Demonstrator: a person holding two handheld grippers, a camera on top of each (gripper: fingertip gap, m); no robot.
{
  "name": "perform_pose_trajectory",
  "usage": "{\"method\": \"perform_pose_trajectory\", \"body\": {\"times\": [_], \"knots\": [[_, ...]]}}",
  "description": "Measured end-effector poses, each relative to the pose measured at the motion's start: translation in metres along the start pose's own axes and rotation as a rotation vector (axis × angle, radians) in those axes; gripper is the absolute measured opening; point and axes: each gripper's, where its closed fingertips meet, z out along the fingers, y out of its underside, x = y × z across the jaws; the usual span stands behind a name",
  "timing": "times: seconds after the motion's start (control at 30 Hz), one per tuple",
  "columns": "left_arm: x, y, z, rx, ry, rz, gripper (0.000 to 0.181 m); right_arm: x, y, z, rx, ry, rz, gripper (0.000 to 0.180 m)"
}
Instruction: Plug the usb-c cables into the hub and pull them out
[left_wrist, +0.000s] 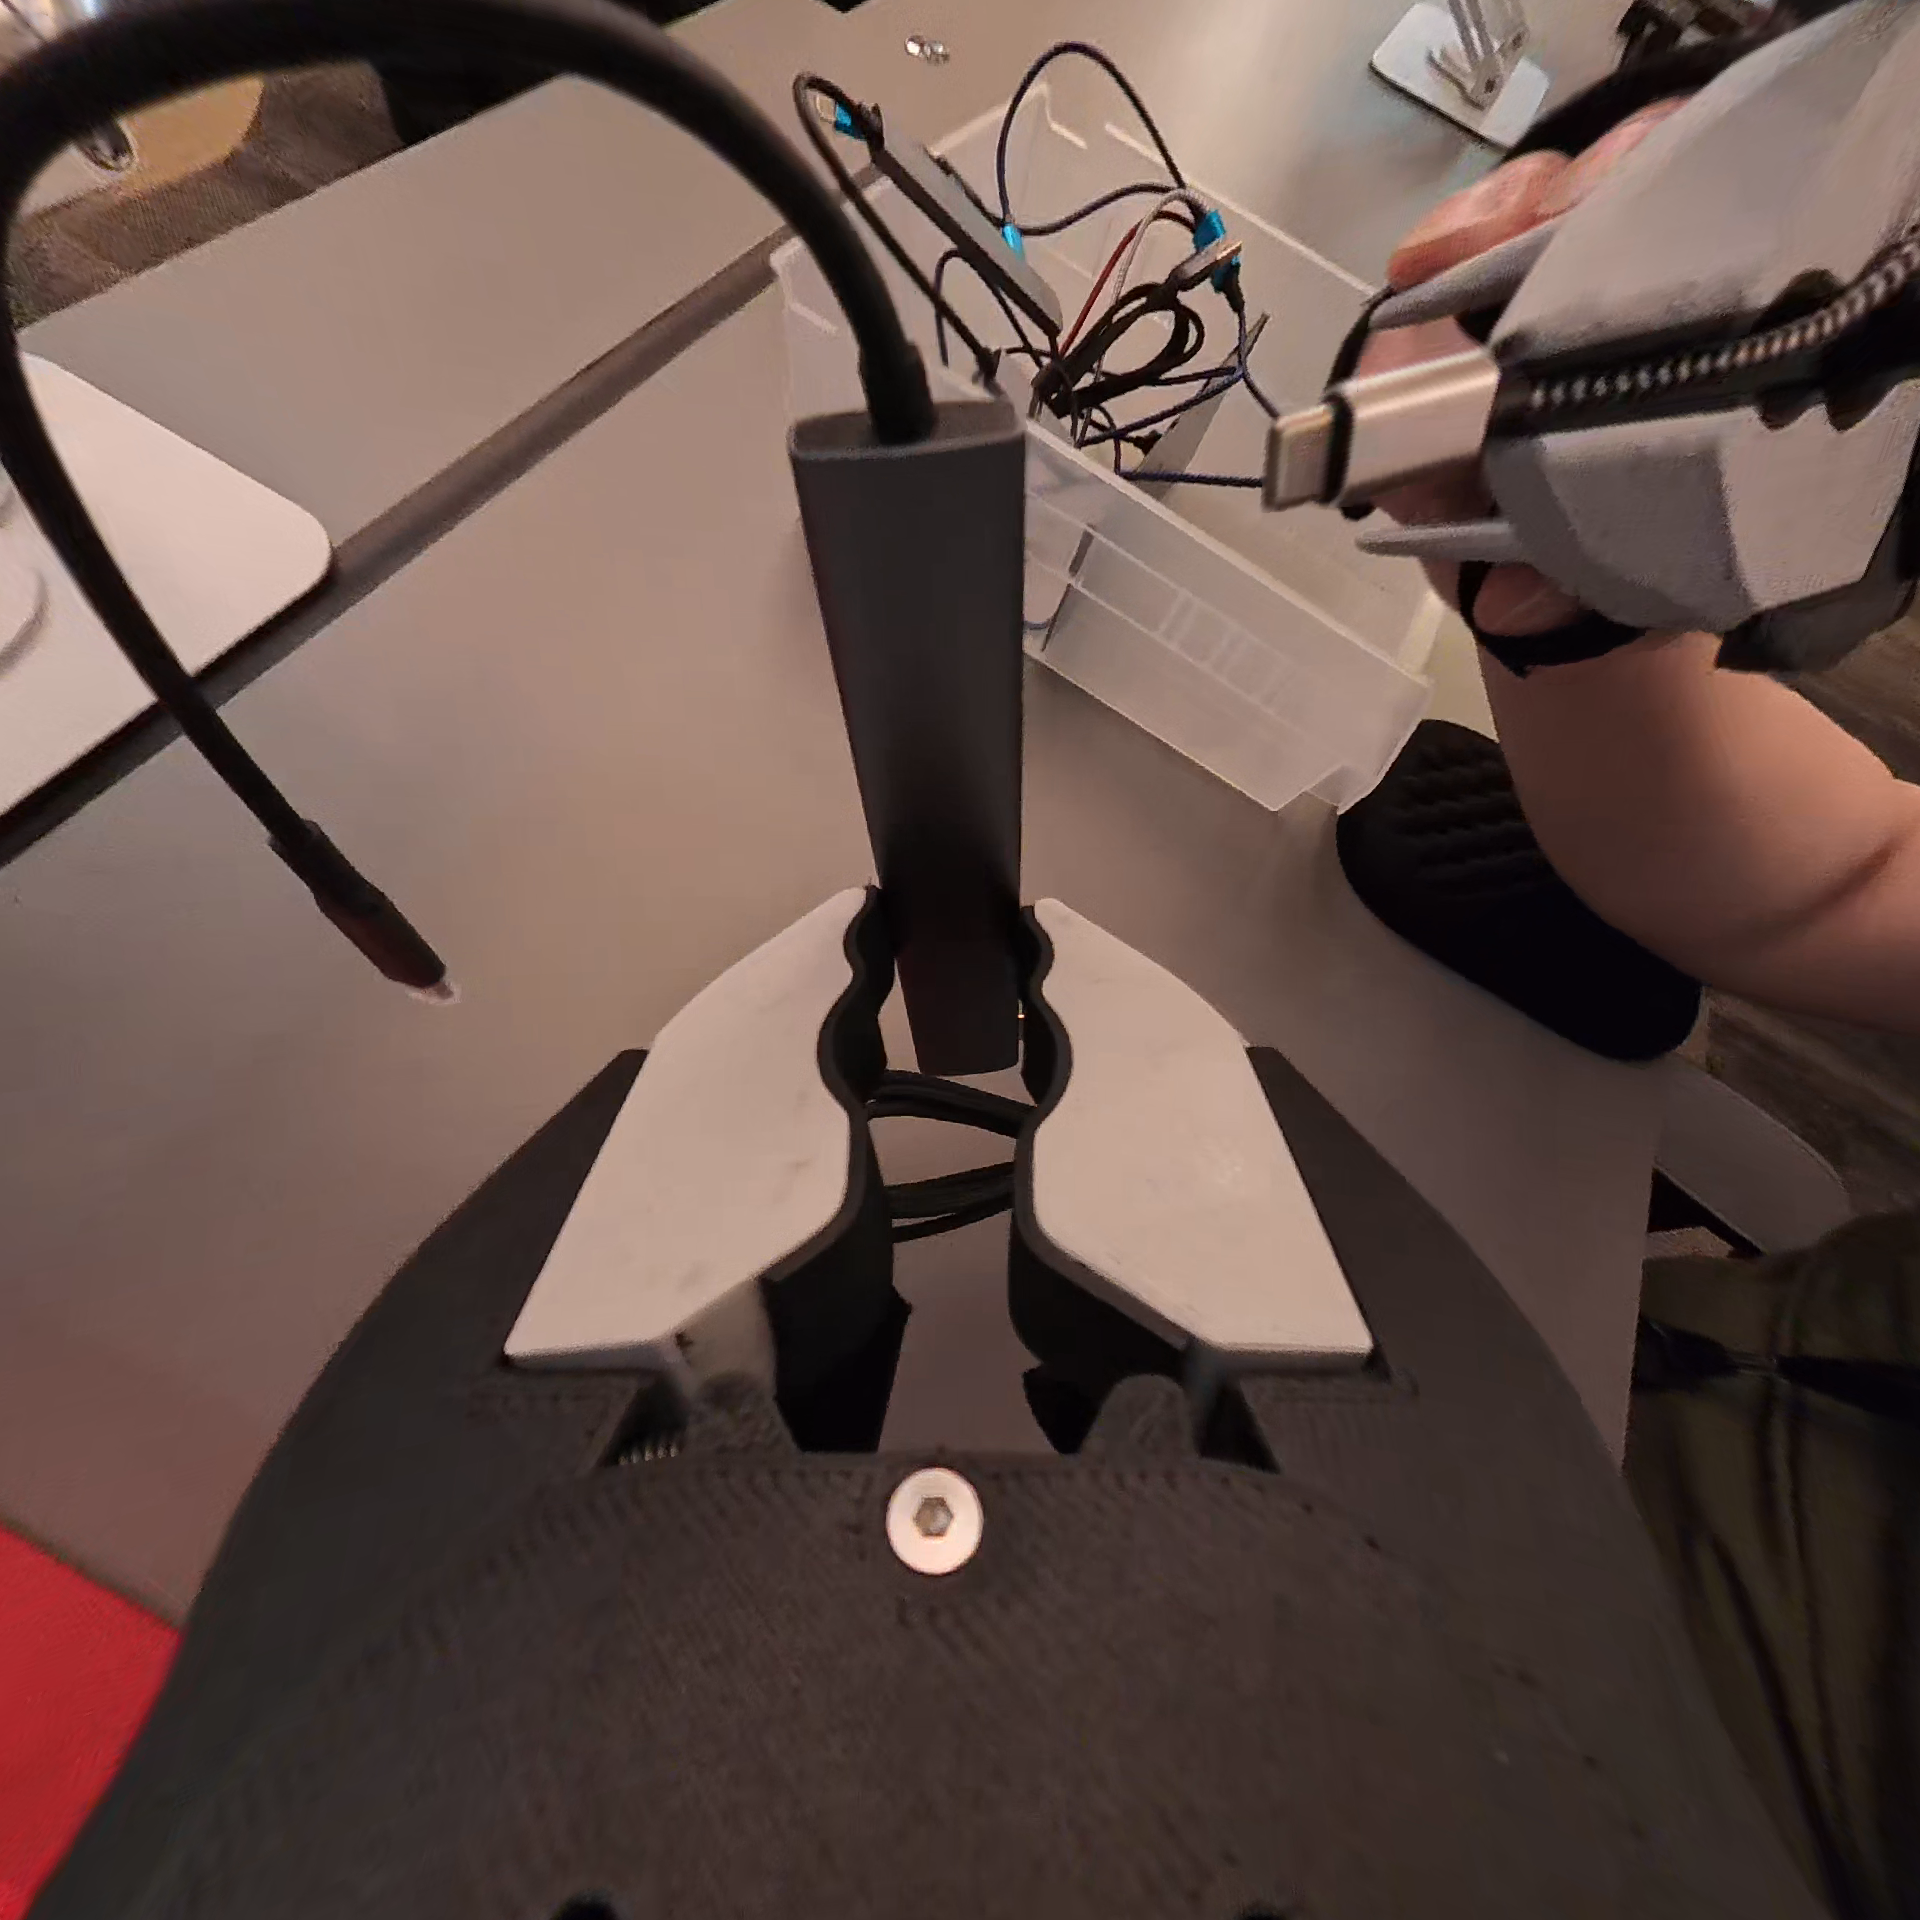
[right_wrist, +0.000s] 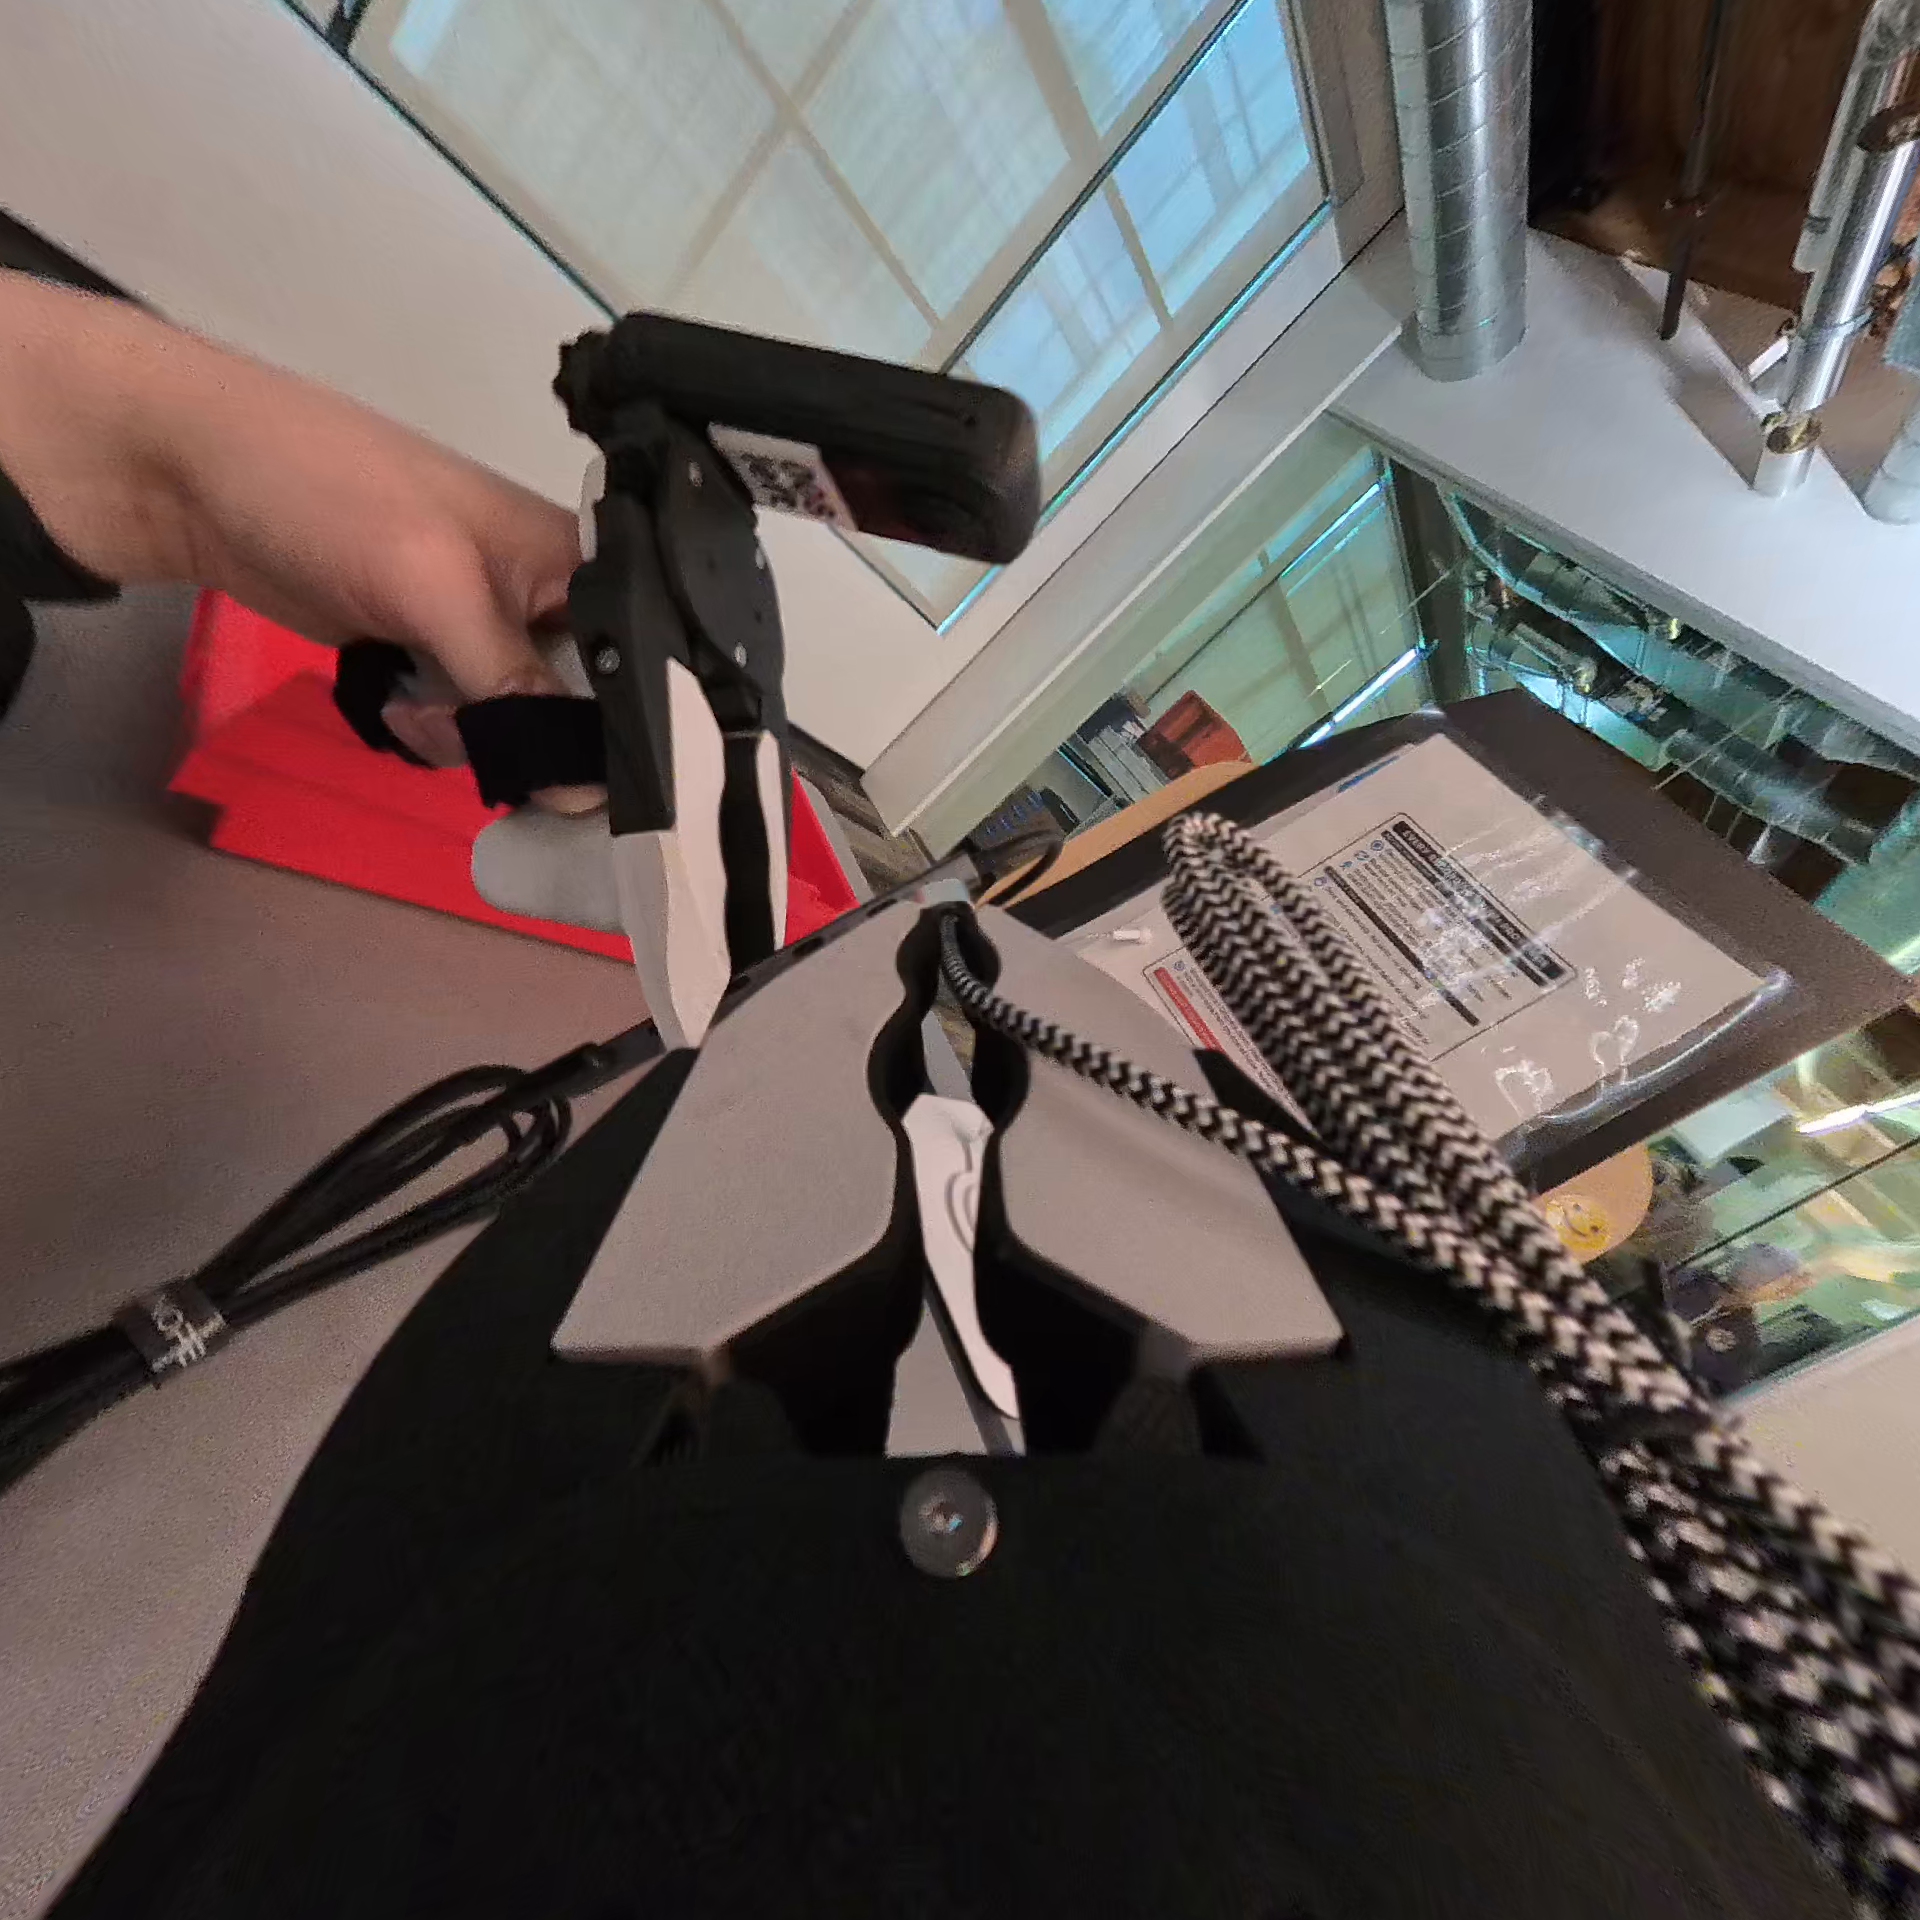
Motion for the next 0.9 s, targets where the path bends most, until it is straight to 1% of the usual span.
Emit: {"method": "perform_pose_trajectory", "body": {"times": [0.23, 0.67, 0.9], "knots": [[-0.003, 0.002, 0.001, -0.027, -0.047, 0.0, 0.022, -0.014, 0.012, 0.011, -0.077, -0.001, -0.098, 0.003], [0.003, 0.004, 0.003, -0.07, -0.067, 0.041, 0.022, -0.019, 0.016, 0.015, -0.12, 0.008, -0.173, 0.003], [-0.002, 0.002, 0.0, -0.103, -0.194, 0.115, 0.023, -0.02, 0.019, 0.015, -0.132, -0.005, -0.181, 0.004]]}}
